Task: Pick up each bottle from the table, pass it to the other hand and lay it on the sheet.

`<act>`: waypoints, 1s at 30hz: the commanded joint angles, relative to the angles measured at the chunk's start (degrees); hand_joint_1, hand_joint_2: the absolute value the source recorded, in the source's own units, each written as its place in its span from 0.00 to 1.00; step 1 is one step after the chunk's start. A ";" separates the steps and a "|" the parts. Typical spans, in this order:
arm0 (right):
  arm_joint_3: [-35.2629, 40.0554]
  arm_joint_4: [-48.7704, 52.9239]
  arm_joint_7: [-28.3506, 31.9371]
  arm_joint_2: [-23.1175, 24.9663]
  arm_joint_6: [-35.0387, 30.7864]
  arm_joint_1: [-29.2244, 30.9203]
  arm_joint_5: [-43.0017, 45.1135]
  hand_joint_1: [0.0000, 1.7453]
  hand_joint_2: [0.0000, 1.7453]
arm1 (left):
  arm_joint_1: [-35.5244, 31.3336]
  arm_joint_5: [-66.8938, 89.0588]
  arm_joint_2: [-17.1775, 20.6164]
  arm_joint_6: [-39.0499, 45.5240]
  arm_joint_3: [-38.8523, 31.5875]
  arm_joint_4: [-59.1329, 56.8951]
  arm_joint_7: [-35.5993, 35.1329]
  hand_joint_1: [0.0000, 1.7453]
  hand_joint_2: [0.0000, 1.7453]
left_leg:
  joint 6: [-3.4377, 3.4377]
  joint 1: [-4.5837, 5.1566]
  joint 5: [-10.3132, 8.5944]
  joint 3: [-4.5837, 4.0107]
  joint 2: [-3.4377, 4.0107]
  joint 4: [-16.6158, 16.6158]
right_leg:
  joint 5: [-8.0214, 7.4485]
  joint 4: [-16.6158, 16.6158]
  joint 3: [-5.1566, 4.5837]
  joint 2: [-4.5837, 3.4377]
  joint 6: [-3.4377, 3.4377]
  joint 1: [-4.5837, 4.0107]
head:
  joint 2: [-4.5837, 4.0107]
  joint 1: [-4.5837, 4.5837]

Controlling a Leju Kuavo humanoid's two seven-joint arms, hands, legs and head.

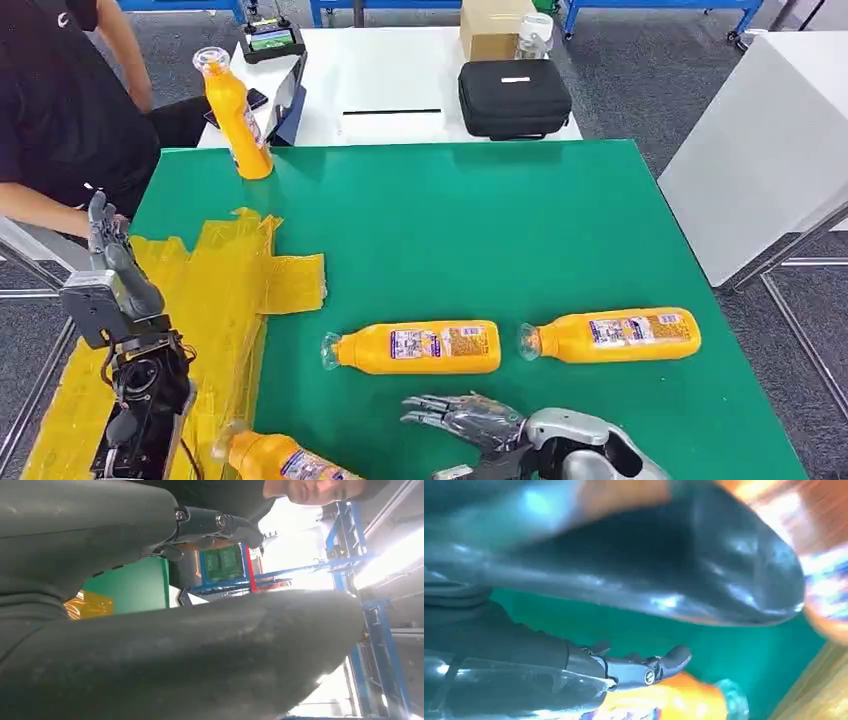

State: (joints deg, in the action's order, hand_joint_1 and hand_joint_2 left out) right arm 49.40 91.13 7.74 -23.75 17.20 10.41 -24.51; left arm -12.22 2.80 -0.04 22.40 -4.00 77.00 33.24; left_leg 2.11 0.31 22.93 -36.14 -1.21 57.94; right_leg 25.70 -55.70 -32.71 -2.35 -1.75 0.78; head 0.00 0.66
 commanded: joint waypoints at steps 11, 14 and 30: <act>-37.73 24.00 5.04 -12.68 -0.61 -12.53 2.51 0.00 0.00 | 2.85 -2.00 0.66 -1.57 -4.30 0.92 0.86 0.00 0.00 | -0.04 0.09 0.08 -0.05 -0.28 0.07 | 0.19 -0.07 0.02 0.54 0.00 0.06 | 0.00 0.07; -39.90 21.08 5.51 -6.32 3.04 -7.40 2.83 0.00 0.00 | 2.50 -1.86 -0.40 -2.84 -4.61 1.52 0.64 0.00 0.00 | -0.04 0.08 0.09 -0.18 -0.03 0.06 | 0.05 -0.05 -0.12 0.26 0.00 0.04 | 0.00 0.07; -26.49 8.30 3.35 1.54 -6.63 4.77 2.96 0.00 1.00 | 2.63 -1.02 -0.09 -1.04 -3.03 2.30 -0.15 0.00 0.00 | 0.06 -0.07 -0.06 -0.07 0.08 -0.04 | -0.02 0.09 0.01 0.23 0.02 -0.11 | 0.00 0.02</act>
State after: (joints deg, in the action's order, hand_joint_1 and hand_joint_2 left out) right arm 17.46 107.95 10.38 -25.71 10.51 9.83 -22.27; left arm -9.23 2.47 -0.33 20.65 -6.47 80.83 32.61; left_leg 2.26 0.28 22.79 -36.44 -1.35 57.96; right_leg 25.68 -55.72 -32.89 -2.08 -1.78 0.73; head 0.00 0.68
